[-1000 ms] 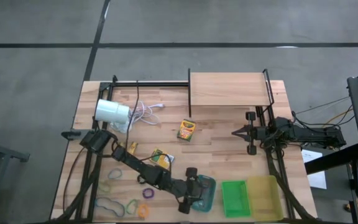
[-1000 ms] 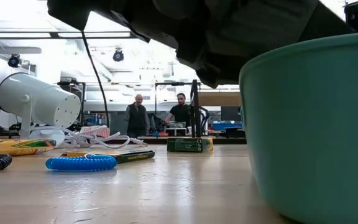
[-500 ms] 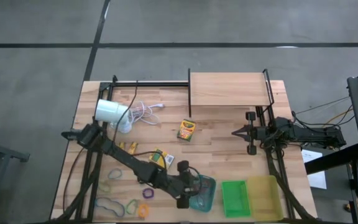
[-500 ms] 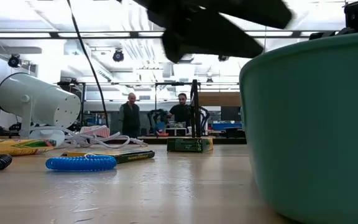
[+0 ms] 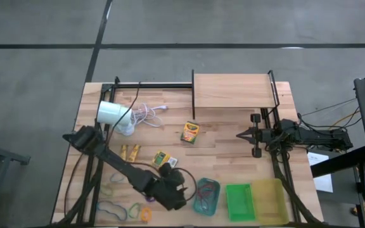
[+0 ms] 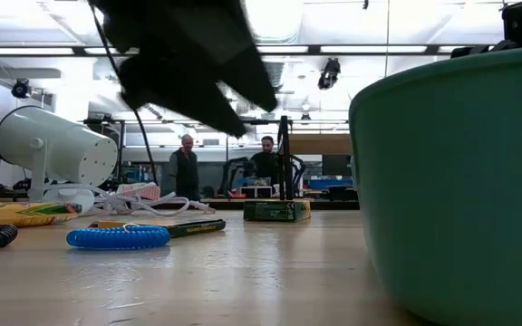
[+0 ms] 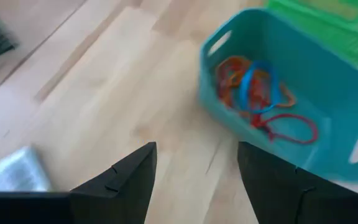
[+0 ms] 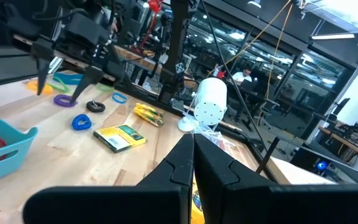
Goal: Pick & Place Office Desk Supplies
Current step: Put the blue rubber band into the blue bin
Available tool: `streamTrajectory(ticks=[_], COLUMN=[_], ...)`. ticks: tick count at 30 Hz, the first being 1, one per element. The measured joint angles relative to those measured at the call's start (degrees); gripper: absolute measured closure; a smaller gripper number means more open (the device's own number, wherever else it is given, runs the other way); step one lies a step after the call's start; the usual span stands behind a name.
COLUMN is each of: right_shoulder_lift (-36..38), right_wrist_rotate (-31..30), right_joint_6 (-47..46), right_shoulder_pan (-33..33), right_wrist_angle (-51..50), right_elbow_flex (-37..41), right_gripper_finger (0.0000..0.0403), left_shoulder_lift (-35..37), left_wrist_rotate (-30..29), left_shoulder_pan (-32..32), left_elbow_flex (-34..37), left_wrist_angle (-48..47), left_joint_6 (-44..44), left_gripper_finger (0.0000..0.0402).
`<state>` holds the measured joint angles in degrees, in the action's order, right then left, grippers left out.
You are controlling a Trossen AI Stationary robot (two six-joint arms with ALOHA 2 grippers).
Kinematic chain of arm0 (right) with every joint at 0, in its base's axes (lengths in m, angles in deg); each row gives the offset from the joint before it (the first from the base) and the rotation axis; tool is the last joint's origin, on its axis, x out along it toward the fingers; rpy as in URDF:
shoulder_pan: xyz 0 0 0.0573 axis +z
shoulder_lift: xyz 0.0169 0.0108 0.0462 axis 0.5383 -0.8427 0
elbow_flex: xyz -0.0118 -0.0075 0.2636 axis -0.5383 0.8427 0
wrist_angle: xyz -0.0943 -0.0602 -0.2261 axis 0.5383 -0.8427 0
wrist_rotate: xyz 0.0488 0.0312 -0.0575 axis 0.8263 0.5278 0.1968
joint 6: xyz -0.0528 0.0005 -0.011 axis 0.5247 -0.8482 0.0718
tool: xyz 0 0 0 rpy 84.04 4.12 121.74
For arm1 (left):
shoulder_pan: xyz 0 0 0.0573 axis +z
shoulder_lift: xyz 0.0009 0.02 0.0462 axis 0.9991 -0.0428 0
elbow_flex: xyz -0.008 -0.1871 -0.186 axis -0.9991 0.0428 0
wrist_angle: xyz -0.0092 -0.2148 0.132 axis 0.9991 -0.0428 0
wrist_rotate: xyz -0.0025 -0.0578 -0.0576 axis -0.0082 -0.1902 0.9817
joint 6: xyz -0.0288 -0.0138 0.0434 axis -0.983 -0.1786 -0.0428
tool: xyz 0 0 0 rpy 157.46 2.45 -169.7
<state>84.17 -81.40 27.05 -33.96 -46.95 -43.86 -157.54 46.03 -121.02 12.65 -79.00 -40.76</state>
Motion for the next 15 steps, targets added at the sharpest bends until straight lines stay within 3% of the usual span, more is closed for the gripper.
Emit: streamTrajectory(ticks=[10,15], right_shoulder_lift=[0.0,0.0], right_wrist_rotate=[0.0,0.0], right_joint_6=[0.0,0.0], right_shoulder_pan=[0.0,0.0], right_wrist_angle=[0.0,0.0], right_elbow_flex=[0.0,0.0], right_gripper_finger=[0.0394,0.0394], left_shoulder_lift=[2.3,3.7], left_wrist_rotate=[-2.5,0.6], left_shoulder_pan=[-5.0,-6.9], left_elbow_flex=[0.0,0.0], left_wrist_angle=[-15.3,-25.3], left_joint_6=[-22.0,-33.3], left_gripper_finger=[0.0174,0.0174])
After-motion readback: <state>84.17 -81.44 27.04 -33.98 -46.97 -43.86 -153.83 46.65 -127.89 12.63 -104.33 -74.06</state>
